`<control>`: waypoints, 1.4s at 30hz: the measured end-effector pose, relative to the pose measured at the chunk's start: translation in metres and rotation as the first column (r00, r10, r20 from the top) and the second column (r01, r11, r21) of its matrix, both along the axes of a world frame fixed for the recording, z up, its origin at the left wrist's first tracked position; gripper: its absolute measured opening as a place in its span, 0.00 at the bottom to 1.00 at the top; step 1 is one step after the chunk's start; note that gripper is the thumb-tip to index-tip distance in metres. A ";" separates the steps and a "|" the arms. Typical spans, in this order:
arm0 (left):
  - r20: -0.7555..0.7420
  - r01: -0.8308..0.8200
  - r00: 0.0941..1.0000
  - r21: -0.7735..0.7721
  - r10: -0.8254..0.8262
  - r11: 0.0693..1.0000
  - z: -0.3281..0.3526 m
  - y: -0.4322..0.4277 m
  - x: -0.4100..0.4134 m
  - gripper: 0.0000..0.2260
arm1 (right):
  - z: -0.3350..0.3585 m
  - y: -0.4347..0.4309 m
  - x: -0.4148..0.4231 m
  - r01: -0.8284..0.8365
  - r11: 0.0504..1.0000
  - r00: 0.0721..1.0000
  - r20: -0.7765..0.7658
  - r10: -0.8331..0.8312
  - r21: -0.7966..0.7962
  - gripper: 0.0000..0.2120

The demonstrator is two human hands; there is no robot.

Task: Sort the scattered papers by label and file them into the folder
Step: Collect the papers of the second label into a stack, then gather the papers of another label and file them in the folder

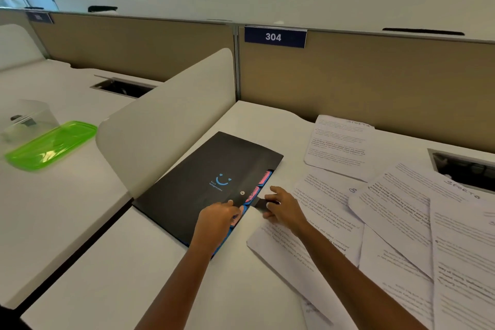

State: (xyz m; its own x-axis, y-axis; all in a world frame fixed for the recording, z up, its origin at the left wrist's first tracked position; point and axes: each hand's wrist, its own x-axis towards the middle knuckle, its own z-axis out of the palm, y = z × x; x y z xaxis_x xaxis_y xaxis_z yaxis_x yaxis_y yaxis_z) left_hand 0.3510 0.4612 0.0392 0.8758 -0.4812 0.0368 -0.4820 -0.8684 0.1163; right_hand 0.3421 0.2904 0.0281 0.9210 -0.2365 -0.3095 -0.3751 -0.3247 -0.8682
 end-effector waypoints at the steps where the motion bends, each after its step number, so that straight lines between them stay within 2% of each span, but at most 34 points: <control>1: 0.011 -0.006 1.000 -0.004 0.006 1.000 -0.007 0.000 -0.001 0.18 | -0.001 -0.002 -0.002 -0.010 1.000 1.000 0.004 0.010 -0.023 0.21; 6: 0.056 -0.051 0.997 -0.093 0.056 0.994 -0.029 -0.005 -0.011 0.16 | 0.001 -0.013 -0.017 -0.111 0.965 0.988 0.074 0.132 -0.237 0.17; 10: 0.086 -0.125 0.988 -0.068 0.131 0.990 -0.029 -0.014 -0.015 0.16 | -0.005 -0.028 -0.043 -0.177 0.884 0.960 0.121 0.251 -0.433 0.16; 12: 0.010 -0.145 0.989 -0.113 0.147 0.983 -0.025 -0.020 -0.021 0.14 | -0.014 -0.035 -0.059 -0.167 0.860 0.943 0.177 0.282 -0.482 0.15; 13: -0.027 -0.159 0.987 -0.083 0.158 0.984 -0.026 -0.023 -0.024 0.16 | -0.018 -0.038 -0.067 -0.163 0.848 0.936 0.192 0.294 -0.504 0.15; 16: -0.050 -0.161 0.986 -0.074 0.157 0.984 -0.031 -0.033 -0.031 0.18 | -0.030 -0.044 -0.088 -0.155 0.793 0.923 0.200 0.329 -0.589 0.16; 19: -0.076 -0.167 0.984 -0.098 0.160 0.981 -0.035 -0.044 -0.041 0.19 | -0.040 -0.049 -0.104 -0.110 0.731 0.923 0.204 0.326 -0.674 0.25; 21: -0.119 -0.194 0.976 -0.104 0.182 0.975 -0.037 -0.052 -0.049 0.20 | -0.044 -0.054 -0.113 -0.057 0.690 0.919 0.233 0.319 -0.721 0.26; 23: -0.152 -0.219 0.968 -0.122 0.200 0.968 -0.038 -0.061 -0.058 0.21 | -0.041 -0.056 -0.123 -0.047 0.677 0.921 0.231 0.315 -0.735 0.27; 28: -0.208 -0.282 0.949 -0.220 0.237 0.934 -0.032 -0.078 -0.068 0.24 | -0.040 -0.058 -0.145 -0.117 0.631 0.927 0.143 0.346 -0.767 0.23; 31: -0.191 -0.228 0.963 -0.217 0.188 0.949 -0.029 -0.088 -0.073 0.26 | -0.038 -0.061 -0.156 -0.112 0.598 0.927 0.133 0.351 -0.794 0.26; 34: -0.150 -0.037 0.989 -0.231 0.002 0.972 -0.034 -0.102 -0.087 0.26 | -0.037 -0.069 -0.161 -0.074 0.533 0.932 0.131 0.337 -0.843 0.29; 36: -0.117 0.060 0.989 -0.225 -0.088 0.973 -0.040 -0.112 -0.097 0.32 | -0.038 -0.079 -0.166 -0.048 0.496 0.955 0.106 0.278 -0.867 0.29; 38: -0.151 0.106 0.980 -0.154 -0.130 0.982 -0.047 -0.117 -0.099 0.50 | -0.040 -0.091 -0.173 -0.025 0.496 0.978 0.082 0.192 -0.868 0.24; 39: -0.179 0.099 0.977 -0.111 -0.117 0.989 -0.051 -0.117 -0.098 0.55 | -0.040 -0.097 -0.177 -0.028 0.492 0.984 0.062 0.164 -0.870 0.20; 40: -0.191 0.088 0.976 -0.085 -0.103 0.992 -0.051 -0.115 -0.097 0.56 | -0.039 -0.102 -0.183 -0.044 0.491 0.988 0.034 0.149 -0.870 0.21; 42: -0.198 0.099 0.974 -0.044 -0.106 0.994 -0.048 -0.111 -0.092 0.57 | -0.043 -0.112 -0.194 -0.029 0.540 0.993 0.038 0.112 -0.841 0.32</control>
State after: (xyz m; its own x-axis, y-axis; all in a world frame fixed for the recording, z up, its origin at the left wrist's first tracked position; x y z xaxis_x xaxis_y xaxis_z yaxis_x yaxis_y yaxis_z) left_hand 0.2590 0.3503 -0.0088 0.8131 -0.5704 -0.1163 -0.5324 -0.8095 0.2474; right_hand 0.1486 0.1780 -0.0153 0.9568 -0.2828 0.0667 -0.2637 -0.9415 -0.2098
